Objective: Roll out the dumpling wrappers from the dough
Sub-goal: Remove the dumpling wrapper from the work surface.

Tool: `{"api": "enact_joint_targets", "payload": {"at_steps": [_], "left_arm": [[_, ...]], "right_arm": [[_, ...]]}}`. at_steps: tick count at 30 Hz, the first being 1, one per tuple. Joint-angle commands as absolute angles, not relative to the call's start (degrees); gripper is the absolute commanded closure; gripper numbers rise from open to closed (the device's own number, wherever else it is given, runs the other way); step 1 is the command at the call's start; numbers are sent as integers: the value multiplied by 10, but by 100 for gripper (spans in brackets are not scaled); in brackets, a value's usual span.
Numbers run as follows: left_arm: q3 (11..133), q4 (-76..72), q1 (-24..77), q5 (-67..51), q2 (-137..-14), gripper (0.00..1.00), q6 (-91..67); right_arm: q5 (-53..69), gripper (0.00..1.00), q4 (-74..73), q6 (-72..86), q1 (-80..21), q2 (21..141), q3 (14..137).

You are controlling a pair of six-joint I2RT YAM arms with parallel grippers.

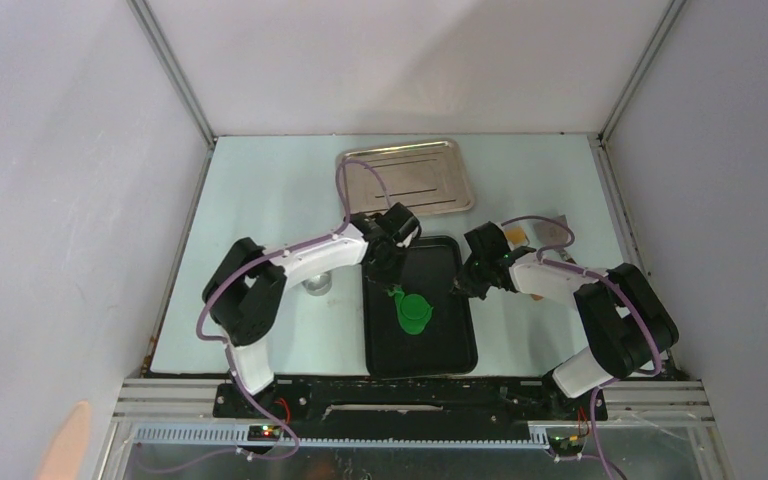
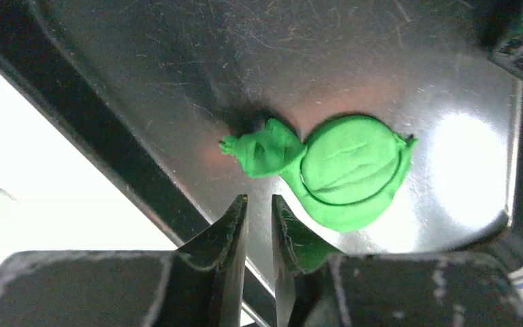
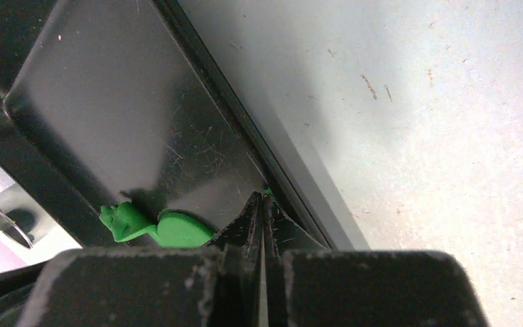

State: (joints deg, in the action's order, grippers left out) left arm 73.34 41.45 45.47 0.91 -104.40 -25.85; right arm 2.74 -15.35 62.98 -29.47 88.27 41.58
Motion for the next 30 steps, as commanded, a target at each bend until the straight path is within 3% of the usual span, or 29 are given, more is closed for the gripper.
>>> {"api": "enact_joint_targets", "payload": {"at_steps": [1,9,15,30], "left_arm": [[771,435,459,-23,-1004,76,-258],[845,396,459,-37,-1088,74,-283],[871,392,454,-43,-1145,77,-313],[798,438,450,-29,-1133,80,-301]], "right_arm": [[0,100,-171,625,-288,877,421],[25,100,-137,614,-294,879,421],[32,100,-129,614,-297,882,421],[40,100,-120,629,-295,900,421]]}}
